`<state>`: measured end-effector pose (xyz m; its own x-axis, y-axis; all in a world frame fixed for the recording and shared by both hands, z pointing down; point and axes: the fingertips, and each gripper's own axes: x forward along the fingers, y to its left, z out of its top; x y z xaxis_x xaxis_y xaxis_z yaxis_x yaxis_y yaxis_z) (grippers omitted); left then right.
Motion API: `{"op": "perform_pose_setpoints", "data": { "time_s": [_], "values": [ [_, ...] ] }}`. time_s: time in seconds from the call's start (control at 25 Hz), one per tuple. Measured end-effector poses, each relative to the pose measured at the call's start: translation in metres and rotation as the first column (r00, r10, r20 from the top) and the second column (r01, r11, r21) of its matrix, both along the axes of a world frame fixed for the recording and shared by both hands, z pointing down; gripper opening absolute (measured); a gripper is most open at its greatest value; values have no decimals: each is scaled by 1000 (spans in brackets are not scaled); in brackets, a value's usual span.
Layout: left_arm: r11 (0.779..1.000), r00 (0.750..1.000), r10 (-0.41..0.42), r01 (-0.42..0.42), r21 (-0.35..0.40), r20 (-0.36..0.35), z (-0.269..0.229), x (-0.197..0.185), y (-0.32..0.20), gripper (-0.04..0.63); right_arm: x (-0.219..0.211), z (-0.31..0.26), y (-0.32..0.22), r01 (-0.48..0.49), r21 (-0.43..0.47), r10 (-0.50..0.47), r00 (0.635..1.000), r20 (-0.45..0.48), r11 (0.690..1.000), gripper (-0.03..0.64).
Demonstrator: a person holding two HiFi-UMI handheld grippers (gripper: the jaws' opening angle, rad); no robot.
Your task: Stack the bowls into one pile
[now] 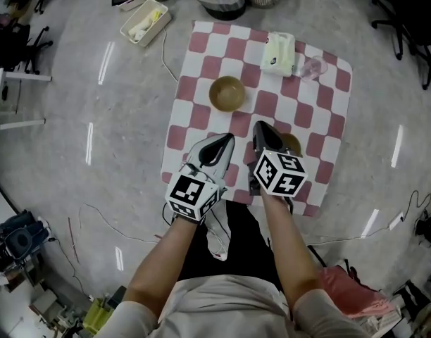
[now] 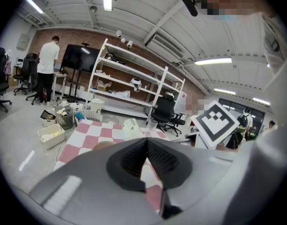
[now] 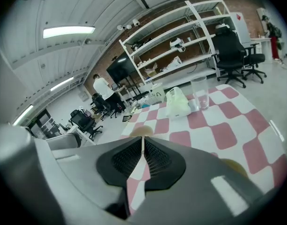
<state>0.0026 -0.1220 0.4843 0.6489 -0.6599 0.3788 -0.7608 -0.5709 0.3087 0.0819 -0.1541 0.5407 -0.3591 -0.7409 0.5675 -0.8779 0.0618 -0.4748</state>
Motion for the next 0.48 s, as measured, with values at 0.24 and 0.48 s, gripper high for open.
{"op": "perform_pose_setpoints", "data": {
  "time_s": [0.24, 0.48],
  "values": [
    [1000, 1000, -23, 23, -19, 1, 15, -7, -11, 6, -22, 34, -21, 5, -70, 0, 998, 68, 998, 23],
    [999, 999, -39, 39, -30, 1, 25, -11, -11, 6, -33, 61, -35, -14, -134, 31, 992, 126, 991, 25]
  ]
}}
